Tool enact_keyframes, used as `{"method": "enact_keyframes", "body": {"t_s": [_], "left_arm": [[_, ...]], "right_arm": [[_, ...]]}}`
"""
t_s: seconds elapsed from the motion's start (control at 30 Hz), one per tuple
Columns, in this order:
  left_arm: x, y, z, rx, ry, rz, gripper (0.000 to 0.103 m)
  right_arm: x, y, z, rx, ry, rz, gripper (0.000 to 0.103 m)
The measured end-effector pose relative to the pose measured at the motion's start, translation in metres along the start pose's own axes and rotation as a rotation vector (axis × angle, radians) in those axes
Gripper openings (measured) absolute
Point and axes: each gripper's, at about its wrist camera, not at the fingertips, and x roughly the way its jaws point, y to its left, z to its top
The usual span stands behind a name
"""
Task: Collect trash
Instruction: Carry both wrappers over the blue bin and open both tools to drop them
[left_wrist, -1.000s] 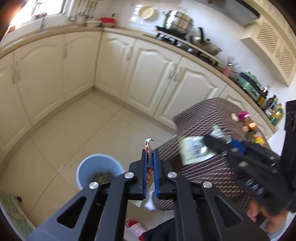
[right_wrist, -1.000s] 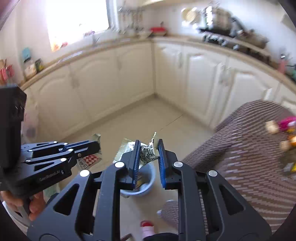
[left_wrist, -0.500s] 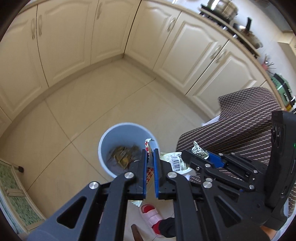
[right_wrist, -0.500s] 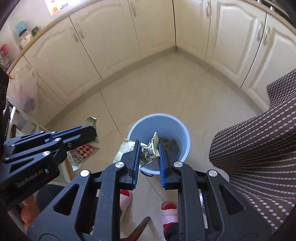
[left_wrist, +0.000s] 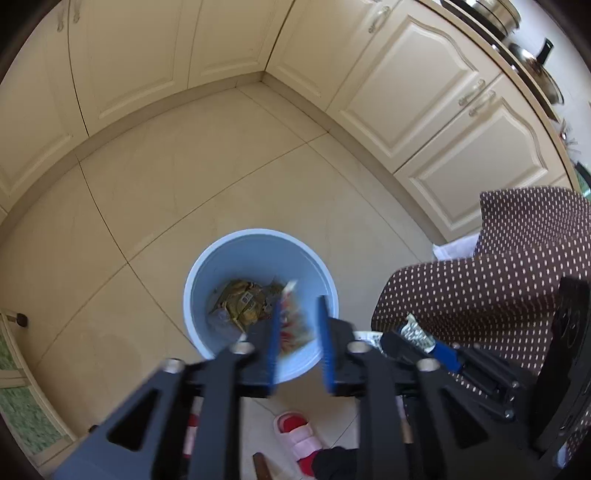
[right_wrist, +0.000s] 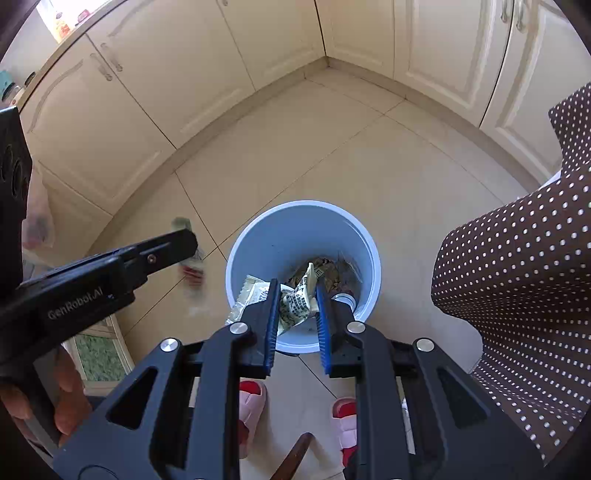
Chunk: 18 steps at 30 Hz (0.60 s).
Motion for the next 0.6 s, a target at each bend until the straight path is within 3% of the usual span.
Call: {"method": "enact_keyframes", "body": {"t_s": [0.17,0.6], "left_arm": [[-0.001,0.009,0.003,-0.035,-0.020,-0.001,0.053],[-0.004,0.030,0.001,-0.078,-0.003,0.071,0.057]], "right_arm": [[0.015,-0.004,0.003,0.018,0.015,0.000,0.019],[0.032,0.006,0.017,0.033,-0.006,0.002,0.020]]}}
